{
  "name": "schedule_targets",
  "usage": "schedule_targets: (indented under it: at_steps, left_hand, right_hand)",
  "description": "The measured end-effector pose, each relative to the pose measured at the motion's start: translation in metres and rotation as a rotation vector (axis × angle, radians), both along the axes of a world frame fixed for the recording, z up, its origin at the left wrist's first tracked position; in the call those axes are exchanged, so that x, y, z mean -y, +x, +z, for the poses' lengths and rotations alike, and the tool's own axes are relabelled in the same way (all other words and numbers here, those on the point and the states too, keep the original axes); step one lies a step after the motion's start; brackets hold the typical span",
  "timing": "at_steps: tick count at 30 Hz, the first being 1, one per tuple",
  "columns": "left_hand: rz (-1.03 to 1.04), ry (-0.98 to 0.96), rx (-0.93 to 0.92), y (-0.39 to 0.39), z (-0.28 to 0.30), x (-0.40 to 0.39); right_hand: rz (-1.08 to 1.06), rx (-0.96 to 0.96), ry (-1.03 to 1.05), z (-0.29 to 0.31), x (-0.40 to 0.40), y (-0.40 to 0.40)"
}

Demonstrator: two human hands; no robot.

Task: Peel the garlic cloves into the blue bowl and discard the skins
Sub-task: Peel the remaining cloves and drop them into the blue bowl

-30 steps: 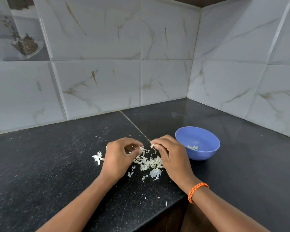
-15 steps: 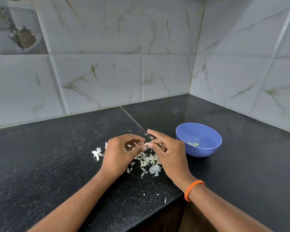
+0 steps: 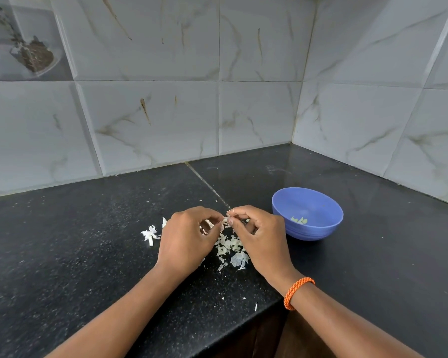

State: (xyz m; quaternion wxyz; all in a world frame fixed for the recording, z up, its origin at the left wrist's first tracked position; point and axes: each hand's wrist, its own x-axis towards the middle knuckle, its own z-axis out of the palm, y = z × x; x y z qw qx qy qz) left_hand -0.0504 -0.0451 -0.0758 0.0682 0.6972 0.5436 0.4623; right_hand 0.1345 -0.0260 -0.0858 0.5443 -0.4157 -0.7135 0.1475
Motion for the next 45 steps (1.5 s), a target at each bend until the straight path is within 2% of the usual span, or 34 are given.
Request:
schedule_targets:
  at_steps: [6, 13, 20, 26, 32, 37, 45]
  left_hand:
    - [0.027, -0.020, -0.050, 0.0013, 0.0008, 0.0003]
    - [0.016, -0.021, 0.003, 0.0001, 0.0004, 0.0006]
    - [0.032, -0.025, 0.023, 0.0009, 0.0024, 0.0027]
    - [0.077, -0.029, -0.021, 0.0040, 0.0058, 0.0053]
    - [0.040, -0.035, 0.025, 0.0052, 0.0075, 0.0074]
    - [0.023, -0.076, 0.074, 0.0050, 0.0079, 0.0066]
    - [-0.118, -0.162, 0.250, 0.0015, 0.0083, 0.0073]
  right_hand:
    - [-0.042, 0.059, 0.045, 0.0019, 0.0013, -0.0005]
    - [-0.056, 0.178, 0.103, -0.0004, 0.0042, -0.0024]
    - [-0.029, 0.206, 0.080, -0.0021, 0.0031, -0.0019]
    - [-0.023, 0.250, 0.137, -0.0045, 0.0034, -0.0042]
    - [0.008, 0.125, 0.093, -0.0027, 0.0006, -0.0015]
    - [0.080, -0.047, -0.066, -0.0018, -0.0018, 0.0025]
    - [-0.004, -0.025, -0.024, -0.0003, 0.0008, 0.0013]
